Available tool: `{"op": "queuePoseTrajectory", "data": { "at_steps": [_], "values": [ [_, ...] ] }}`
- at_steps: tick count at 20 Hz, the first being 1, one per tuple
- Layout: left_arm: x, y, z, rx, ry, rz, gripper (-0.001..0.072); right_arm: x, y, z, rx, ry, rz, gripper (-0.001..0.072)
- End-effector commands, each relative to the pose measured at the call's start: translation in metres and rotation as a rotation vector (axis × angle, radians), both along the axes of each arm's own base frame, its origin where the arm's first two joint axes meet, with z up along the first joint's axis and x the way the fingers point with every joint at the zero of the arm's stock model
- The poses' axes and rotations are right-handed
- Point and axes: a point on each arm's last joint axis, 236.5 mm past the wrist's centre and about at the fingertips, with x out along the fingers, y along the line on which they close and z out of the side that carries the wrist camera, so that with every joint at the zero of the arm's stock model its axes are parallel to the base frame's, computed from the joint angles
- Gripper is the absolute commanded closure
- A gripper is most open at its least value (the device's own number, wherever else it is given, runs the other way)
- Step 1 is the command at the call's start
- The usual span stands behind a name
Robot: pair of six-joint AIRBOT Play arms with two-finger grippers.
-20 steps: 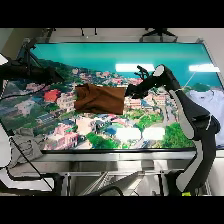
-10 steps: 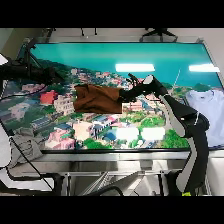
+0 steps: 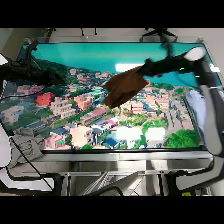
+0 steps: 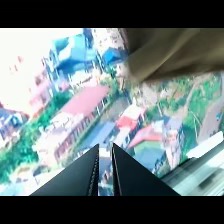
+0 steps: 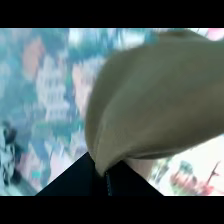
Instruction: Fold the shirts.
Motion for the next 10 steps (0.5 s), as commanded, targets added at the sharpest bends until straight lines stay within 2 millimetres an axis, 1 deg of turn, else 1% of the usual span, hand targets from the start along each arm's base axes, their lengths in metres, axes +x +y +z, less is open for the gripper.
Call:
{"op": "queuePoseTrajectory", "data": {
  "at_steps": [1,2,3,4,5,6,8,10],
  "values": [
    [-0.004,0.0,-0.001,-0.005,0.025,0.005,0.0608,-0.029,-0.087,0.113,-0.031,-0.247,-0.192,0.0695],
    [-0.004,-0.001,-0.001,-0.007,0.029,0.011,0.0608,-0.036,-0.112,0.129,-0.037,-0.275,-0.259,0.0695],
    [-0.004,-0.001,0.0,-0.008,0.029,0.012,0.0608,-0.04,-0.137,0.138,-0.035,-0.282,-0.326,0.0695],
    [-0.004,-0.001,0.0,-0.008,0.031,0.013,0.0608,-0.043,-0.163,0.142,-0.042,-0.288,-0.388,0.0695],
    [-0.004,-0.001,0.0,-0.01,0.033,0.017,0.0608,-0.043,-0.187,0.142,-0.05,-0.287,-0.439,0.0695],
    [-0.003,-0.001,0.0,-0.009,0.033,0.018,0.0608,-0.042,-0.213,0.137,-0.055,-0.277,-0.494,0.0695],
    [-0.001,0.0,0.0,-0.01,0.025,0.024,0.0608,-0.031,-0.266,0.124,-0.068,-0.281,-0.592,0.0695],
    [0.003,0.0,0.001,-0.01,0.012,0.035,0.0608,-0.018,-0.308,0.109,-0.032,-0.28,-0.647,0.0695]
  ]
}}
